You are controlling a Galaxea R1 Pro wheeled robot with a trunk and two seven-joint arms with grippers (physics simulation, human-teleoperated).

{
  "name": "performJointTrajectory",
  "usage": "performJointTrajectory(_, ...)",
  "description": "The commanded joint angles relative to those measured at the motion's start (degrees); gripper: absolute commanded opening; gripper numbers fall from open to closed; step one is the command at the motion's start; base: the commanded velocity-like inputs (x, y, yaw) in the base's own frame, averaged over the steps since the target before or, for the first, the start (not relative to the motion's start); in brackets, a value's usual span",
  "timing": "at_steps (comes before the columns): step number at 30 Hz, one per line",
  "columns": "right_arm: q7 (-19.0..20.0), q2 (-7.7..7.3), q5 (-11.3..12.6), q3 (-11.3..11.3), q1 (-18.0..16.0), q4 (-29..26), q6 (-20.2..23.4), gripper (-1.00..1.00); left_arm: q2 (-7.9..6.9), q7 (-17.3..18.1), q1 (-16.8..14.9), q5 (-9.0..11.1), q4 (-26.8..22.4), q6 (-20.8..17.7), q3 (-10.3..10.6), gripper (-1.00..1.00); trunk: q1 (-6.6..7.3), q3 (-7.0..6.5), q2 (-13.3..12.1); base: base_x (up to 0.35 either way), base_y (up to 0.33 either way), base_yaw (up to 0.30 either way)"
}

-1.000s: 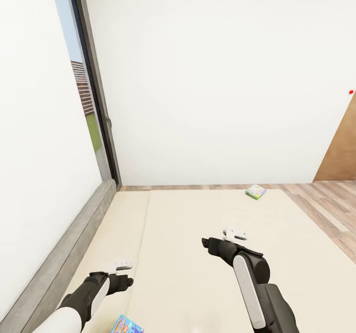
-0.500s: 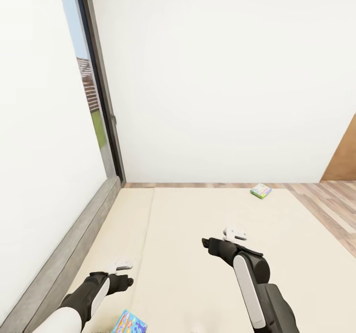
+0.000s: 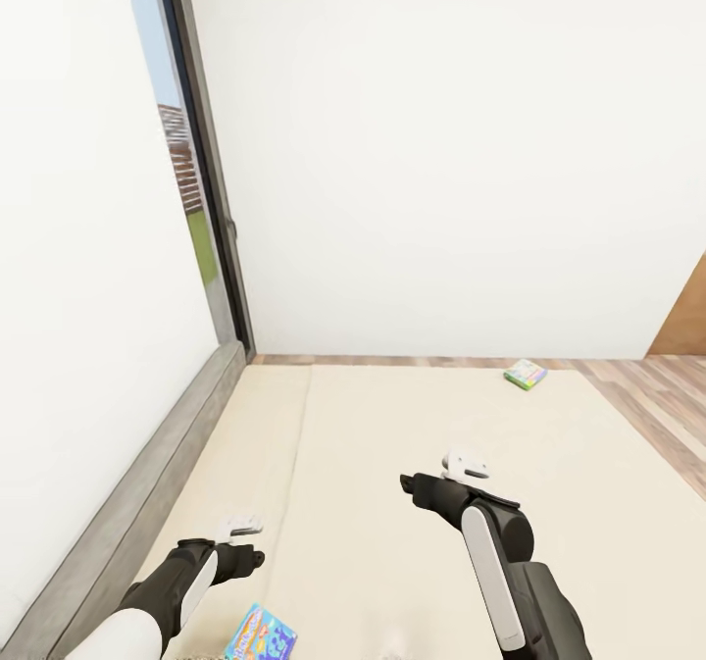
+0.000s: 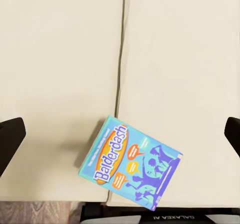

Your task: Put all the toys in the child's room - the three board games (two on the bed and one on the table), the two jigsaw puzzles on the table, and the tennis ball on the table - inside the toy box on the table in the child's room.

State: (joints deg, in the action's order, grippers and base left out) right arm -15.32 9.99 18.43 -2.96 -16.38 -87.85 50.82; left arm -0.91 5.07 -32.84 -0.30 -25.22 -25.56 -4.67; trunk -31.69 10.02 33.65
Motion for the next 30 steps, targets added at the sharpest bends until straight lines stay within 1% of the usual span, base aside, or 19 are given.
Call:
performJointTrajectory(1,-0.58,0.00,0.62,-0.03,-0.07,-0.06,0.15,1.00,0.03,0.30,-0.03,-0.05,-0.09,-0.37,-0.34,1.00,-0.02,0.20,0.10,0.000,0.000,0.068)
performJointTrajectory(12,-0.58,0.00,0.71,0.03,-0.21,0.06,0.15,1.00,0.03,0.30,-0.03,-0.05,-0.09,-0.37,-0.34,1.00,-0.02,1.21,0.10,0.000,0.000,0.062)
performJointTrajectory(30,-0.58,0.00,0.72,0.06,-0.32,0.49,0.15,1.00,0.03,0.30,-0.01,-0.05,-0.09,-0.37,-0.32,1.00,-0.02,2.90,0.10,0.000,0.000,0.006)
